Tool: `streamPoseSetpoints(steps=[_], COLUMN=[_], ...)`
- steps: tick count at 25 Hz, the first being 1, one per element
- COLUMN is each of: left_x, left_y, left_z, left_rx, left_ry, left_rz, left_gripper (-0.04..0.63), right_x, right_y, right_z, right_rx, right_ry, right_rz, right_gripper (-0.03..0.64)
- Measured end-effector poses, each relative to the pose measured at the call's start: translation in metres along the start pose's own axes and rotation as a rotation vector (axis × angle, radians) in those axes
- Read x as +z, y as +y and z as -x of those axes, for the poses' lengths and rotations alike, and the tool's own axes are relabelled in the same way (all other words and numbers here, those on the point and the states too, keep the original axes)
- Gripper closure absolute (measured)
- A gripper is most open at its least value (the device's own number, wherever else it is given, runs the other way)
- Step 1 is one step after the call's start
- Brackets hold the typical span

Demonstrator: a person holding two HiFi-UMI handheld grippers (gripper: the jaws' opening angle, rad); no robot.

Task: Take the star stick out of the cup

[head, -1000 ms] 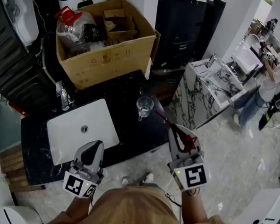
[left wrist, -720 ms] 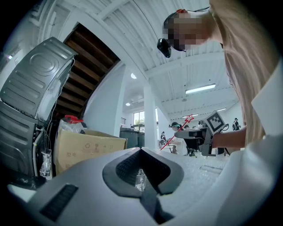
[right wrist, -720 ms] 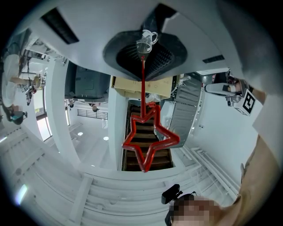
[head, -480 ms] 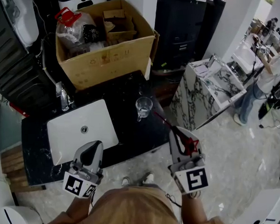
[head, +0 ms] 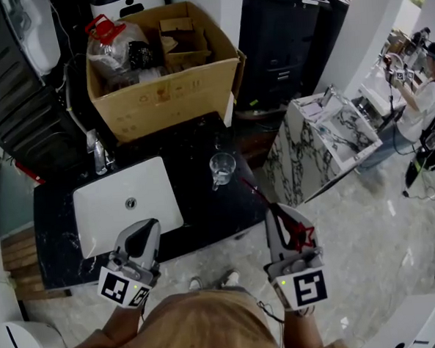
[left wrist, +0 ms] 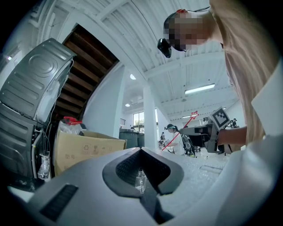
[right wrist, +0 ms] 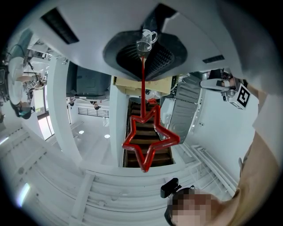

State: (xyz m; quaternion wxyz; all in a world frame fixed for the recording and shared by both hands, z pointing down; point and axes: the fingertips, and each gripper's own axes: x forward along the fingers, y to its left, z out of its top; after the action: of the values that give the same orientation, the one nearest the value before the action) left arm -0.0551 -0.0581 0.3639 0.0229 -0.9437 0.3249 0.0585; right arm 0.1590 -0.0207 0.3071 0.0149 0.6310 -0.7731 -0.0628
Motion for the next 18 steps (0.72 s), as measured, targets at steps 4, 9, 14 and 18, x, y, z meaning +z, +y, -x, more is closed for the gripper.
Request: streamPoseSetpoints(steps=[4,9,14,18], left_x=[-0.001,-0.003,-0.003,-0.001], left_y=[-0.006,-0.013,-0.014,-0.012], left_z=[-0.001,-0.002,-0.004,-0.007], left_rx=[-0.014,-0.029,-0.035,-0.038], left_ry=[0.003,0.014,0.017,0.012], left_rz=[0.006,0.016,0.018,0.020], left_gripper=[0.594,0.594,0.594,0.594], right_x=[-0.003,-0.003,-0.002,0.004], right_y=[0.004,0.011,0.015,0.014], right_z=[0.002,0.004,0.008,0.008], right_rx=[0.010,0.024,0.031,0.034], right_ry=[0.009,0.018,0.026,0.020], right_rz=[-0.005,-0.021,-0.024,-0.011], right_gripper=[0.603,0.603,0.603,0.603])
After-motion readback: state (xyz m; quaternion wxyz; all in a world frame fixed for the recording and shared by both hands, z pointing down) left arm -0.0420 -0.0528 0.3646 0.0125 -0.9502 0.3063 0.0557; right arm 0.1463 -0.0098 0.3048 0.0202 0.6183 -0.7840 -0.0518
